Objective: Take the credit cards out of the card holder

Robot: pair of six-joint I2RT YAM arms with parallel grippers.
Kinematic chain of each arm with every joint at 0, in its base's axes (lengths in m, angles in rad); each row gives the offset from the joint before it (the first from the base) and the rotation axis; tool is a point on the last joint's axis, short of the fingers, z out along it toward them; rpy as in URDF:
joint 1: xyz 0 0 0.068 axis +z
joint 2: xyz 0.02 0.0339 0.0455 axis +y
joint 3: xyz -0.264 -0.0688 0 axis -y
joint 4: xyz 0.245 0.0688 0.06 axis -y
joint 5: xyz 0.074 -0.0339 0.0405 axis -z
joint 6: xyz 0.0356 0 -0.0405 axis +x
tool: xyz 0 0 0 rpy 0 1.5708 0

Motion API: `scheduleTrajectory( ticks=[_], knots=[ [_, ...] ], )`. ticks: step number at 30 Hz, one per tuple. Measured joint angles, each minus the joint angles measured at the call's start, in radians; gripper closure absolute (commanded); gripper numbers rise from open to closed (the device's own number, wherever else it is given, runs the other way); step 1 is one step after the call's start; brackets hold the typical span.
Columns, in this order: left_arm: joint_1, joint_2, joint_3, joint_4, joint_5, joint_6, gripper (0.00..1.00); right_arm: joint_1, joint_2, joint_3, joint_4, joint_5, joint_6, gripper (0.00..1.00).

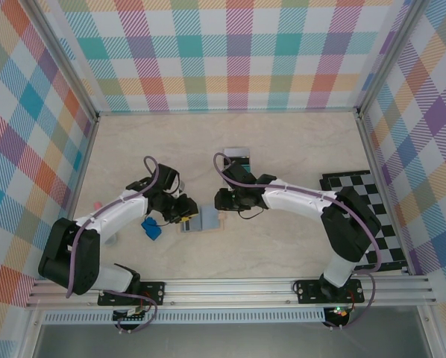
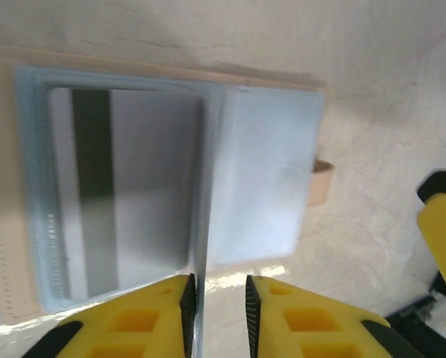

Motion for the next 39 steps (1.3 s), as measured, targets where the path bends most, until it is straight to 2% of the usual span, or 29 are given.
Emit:
scheduleTrajectory(
  ticks=[11,20,28,33,39],
  knots=[
    [-0.006,0.001,-0.007,0.111,0.103,-0.044,0.66,0.000,-0.019,-0.040,0.016,0.012,0.005,0.63],
    [-0.026,0.036,-0.013,0.184,0.137,-0.084,0.62,-0.006,-0.081,-0.077,0.029,0.046,0.020,0.63],
    [-0.032,0.034,-0.013,0.171,0.100,-0.085,0.60,-0.006,-0.100,-0.095,0.058,0.048,0.019,0.64],
    [-0.012,0.010,-0.027,0.128,0.028,-0.097,0.62,-0.006,-0.077,-0.082,0.068,-0.006,0.007,0.71],
    [0.023,-0.008,-0.087,0.141,0.021,-0.135,0.67,-0.006,0.033,-0.016,0.068,-0.082,-0.003,0.79]
  ],
)
